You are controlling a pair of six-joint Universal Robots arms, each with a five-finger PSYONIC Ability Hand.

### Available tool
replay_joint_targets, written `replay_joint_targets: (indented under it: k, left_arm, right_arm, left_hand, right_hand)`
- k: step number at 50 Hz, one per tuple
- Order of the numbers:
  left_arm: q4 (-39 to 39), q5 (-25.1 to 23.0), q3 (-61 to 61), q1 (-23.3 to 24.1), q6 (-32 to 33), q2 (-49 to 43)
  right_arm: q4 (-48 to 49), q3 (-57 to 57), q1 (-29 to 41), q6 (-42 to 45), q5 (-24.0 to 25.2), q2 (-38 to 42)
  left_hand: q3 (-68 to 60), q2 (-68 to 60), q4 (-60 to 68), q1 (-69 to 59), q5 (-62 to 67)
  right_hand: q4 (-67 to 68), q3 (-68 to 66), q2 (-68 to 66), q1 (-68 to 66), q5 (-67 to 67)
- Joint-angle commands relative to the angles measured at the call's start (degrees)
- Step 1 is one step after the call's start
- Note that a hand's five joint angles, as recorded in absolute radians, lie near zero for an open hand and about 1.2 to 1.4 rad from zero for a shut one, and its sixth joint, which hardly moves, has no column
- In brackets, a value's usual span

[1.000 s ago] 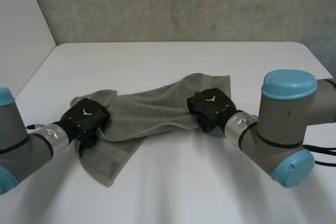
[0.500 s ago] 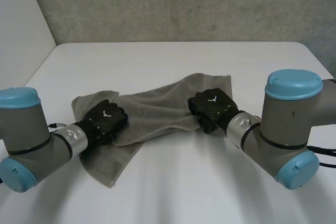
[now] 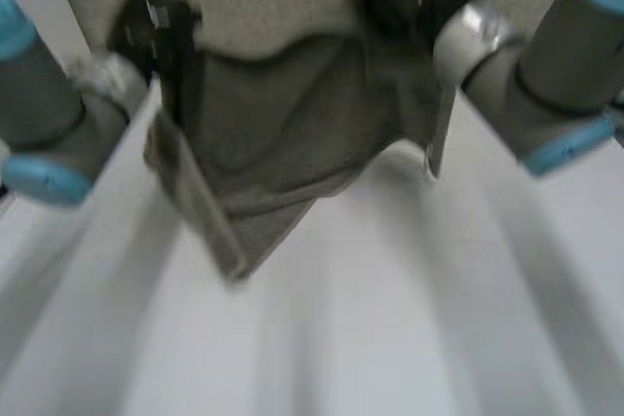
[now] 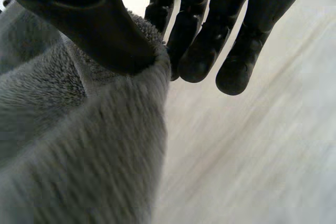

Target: Fold the towel.

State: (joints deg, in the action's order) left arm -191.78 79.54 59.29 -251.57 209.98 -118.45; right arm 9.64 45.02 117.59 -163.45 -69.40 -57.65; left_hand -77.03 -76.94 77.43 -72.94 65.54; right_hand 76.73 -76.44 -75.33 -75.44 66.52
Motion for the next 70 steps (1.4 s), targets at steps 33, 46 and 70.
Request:
replay_joint_targets:
  k: [33, 46, 70]
  left_arm:
    - [-4.5, -1.4, 37.0, -0.9, -10.2, 7.9]
    - [-4.7, -1.2, 38.9, 0.0, -10.0, 10.5]
    - [-5.6, -1.5, 39.8, -1.8, -5.8, 5.9]
  right_arm:
    - [-27.9, 7.3, -3.3, 24.5, 7.6, 5.8]
    - [-32.9, 9.3, -9.3, 24.9, 7.1, 1.7]
    - [-32.5, 10.8, -18.9, 24.4, -0.9, 2.8]
  left_hand:
    - [-2.2, -2.2, 1.7, -6.2, 3.6]
    - [62.3, 62.2, -62.7, 58.2, -60.8]
    - [60.3, 60.2, -60.7, 56.2, -58.8]
  right_hand:
    - [3.3, -3.6, -4.7, -4.6, 3.5]
    - [3.3, -3.6, -4.7, -4.6, 3.5]
    - [-66.7, 66.4, 65.3, 65.4, -66.5]
